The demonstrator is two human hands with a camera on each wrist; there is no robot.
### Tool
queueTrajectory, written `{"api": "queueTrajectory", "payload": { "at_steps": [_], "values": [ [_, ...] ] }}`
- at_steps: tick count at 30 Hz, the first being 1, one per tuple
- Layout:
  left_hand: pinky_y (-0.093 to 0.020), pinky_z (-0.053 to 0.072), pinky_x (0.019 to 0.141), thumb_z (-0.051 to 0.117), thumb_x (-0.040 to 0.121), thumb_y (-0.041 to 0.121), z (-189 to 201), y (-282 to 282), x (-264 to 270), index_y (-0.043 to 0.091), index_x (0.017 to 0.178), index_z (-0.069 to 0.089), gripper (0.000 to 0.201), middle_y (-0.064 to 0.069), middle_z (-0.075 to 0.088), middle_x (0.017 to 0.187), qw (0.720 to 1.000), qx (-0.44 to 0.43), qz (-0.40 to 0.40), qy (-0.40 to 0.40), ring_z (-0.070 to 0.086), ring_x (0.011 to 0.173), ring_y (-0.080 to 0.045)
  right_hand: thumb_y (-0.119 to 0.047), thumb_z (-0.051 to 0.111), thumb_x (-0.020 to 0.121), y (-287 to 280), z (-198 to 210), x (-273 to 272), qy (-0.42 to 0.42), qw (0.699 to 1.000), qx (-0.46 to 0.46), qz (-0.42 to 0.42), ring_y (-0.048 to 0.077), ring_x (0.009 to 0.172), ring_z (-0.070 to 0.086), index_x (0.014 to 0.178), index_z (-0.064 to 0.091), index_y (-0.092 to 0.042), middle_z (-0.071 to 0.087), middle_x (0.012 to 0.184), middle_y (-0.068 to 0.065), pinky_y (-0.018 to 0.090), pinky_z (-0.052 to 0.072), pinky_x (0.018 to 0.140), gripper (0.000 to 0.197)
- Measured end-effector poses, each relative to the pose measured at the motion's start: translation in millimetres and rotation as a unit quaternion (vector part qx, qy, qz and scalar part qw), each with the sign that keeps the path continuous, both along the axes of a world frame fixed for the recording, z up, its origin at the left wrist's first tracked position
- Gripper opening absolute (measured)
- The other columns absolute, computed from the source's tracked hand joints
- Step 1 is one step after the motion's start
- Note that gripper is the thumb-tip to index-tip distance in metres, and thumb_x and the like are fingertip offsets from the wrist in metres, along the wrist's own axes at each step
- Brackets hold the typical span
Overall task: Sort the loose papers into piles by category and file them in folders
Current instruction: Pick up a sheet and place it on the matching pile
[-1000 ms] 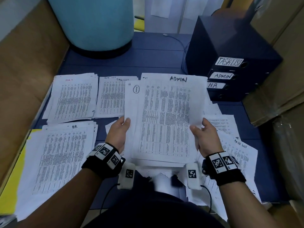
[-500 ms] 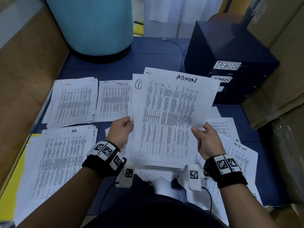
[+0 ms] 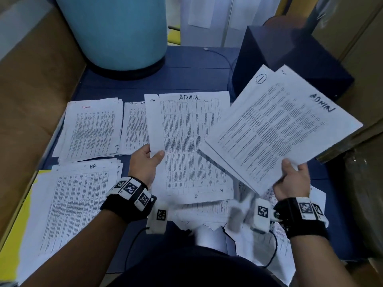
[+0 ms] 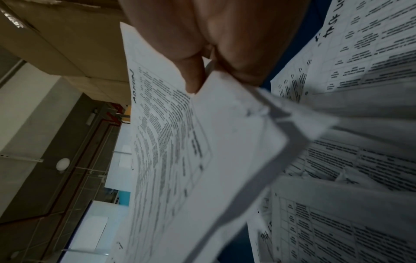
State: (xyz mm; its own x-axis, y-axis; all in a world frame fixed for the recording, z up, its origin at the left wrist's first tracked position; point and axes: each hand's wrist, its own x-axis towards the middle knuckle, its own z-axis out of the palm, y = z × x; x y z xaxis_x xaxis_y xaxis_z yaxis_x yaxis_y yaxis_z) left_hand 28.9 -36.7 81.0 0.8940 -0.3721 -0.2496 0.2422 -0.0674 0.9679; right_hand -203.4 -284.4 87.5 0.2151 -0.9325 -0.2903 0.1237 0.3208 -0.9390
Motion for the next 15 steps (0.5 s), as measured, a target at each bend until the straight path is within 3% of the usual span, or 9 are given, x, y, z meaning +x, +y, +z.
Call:
{"api": "queueTrajectory", "payload": {
  "at_steps": [4,9,12,13,15],
  "values": [
    [-0.043,0.050,0.094,0.061,0.088,-0.003,4,-3,-4,0.016,0.100,0.067,0.023,-0.002,0.071,0.098,1.000,-0.003,-0.008,0.011,0.067,0.094,-0.024,-0.001,0.048,0.099,2,5,4,-0.054,0.997,0.012,0.051,0.013,0.061,0.067,0.084,0.052,-0.018,0.065,0.068,0.000,0.028,0.057,0.054,0.023],
    [-0.043,0.051,0.093,0.061,0.088,-0.002,7,-10,-9,0.015,0.099,0.068,0.021,-0.006,0.073,0.100,0.999,0.003,-0.038,0.000,0.068,0.096,-0.025,0.004,0.043,0.099,25,3,26,-0.016,0.982,-0.010,0.188,0.012,0.086,0.072,0.105,0.061,-0.017,0.076,0.091,-0.004,0.024,0.057,0.068,0.028],
    [-0.036,0.056,0.074,0.062,0.087,-0.001,8,-11,-10,0.019,0.093,0.070,0.022,-0.003,0.075,0.092,0.998,0.021,-0.060,-0.011,0.070,0.086,-0.025,0.004,0.044,0.098,38,2,38,0.020,0.971,-0.016,0.237,0.009,0.090,0.071,0.108,0.061,-0.018,0.075,0.095,-0.005,0.018,0.054,0.070,0.029],
    [-0.034,0.057,0.068,0.061,0.088,-0.001,8,-11,-10,0.021,0.092,0.070,0.024,-0.002,0.075,0.089,0.997,0.033,-0.061,-0.014,0.071,0.083,-0.025,0.005,0.045,0.098,41,2,41,0.026,0.969,-0.016,0.244,0.010,0.091,0.071,0.108,0.060,-0.017,0.075,0.095,-0.004,0.019,0.055,0.072,0.029],
    [-0.039,0.058,0.071,0.060,0.089,0.000,10,-9,-10,0.022,0.093,0.070,0.025,-0.004,0.075,0.091,0.996,0.050,-0.066,-0.019,0.071,0.084,-0.026,0.006,0.048,0.096,43,1,45,0.039,0.966,-0.018,0.257,0.017,0.096,0.070,0.109,0.060,-0.016,0.075,0.099,0.000,0.029,0.056,0.080,0.028]
  ]
}}
